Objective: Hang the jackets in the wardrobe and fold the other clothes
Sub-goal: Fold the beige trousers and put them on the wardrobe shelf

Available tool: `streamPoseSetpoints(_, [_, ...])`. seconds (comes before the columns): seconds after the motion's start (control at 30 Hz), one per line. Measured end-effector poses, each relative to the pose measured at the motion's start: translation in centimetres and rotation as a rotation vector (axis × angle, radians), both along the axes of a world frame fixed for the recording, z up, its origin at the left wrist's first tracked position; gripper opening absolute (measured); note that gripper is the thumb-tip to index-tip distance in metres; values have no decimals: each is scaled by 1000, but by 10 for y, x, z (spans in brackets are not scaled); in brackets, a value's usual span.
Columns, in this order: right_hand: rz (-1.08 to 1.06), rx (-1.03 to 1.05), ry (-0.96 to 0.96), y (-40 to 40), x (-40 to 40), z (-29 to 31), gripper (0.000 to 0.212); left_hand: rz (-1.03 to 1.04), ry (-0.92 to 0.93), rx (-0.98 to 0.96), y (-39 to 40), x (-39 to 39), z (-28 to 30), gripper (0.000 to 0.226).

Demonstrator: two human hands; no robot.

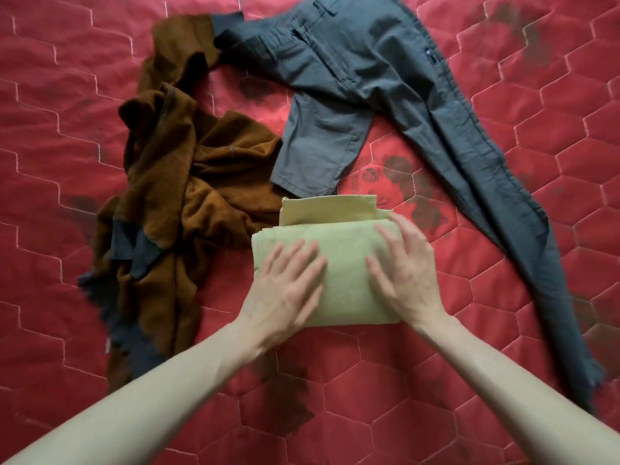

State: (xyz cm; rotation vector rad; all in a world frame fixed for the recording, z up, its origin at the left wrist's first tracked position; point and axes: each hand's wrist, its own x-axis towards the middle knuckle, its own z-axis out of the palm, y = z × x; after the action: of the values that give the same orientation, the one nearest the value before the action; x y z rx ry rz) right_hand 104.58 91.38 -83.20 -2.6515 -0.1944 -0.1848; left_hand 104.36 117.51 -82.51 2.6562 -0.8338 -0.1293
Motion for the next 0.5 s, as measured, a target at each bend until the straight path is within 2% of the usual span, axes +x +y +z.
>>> streamPoseSetpoints(0.07, [224,-108,23,4,-11,-5,58,-81,65,128,3,-12,-8,76])
streamPoseSetpoints(0.17, [280,-202,147,7,-23,-23,71,-145,91,231,10,-9,-24,95])
streamPoseSetpoints(0.3, [263,-257,250,7,-15,-30,76,-155,131,264,8,1,-36,93])
streamPoseSetpoints(0.4, [277,-214,245,5,-17,-25,76,-166,101,252,9,1,-33,84])
streamPoseSetpoints(0.47, [123,-104,289,6,-19,-22,86,-108,50,203,16,3,-26,79])
streamPoseSetpoints(0.5, [-23,-11,341,7,-19,-20,95,-1,42,167,18,2,-23,79])
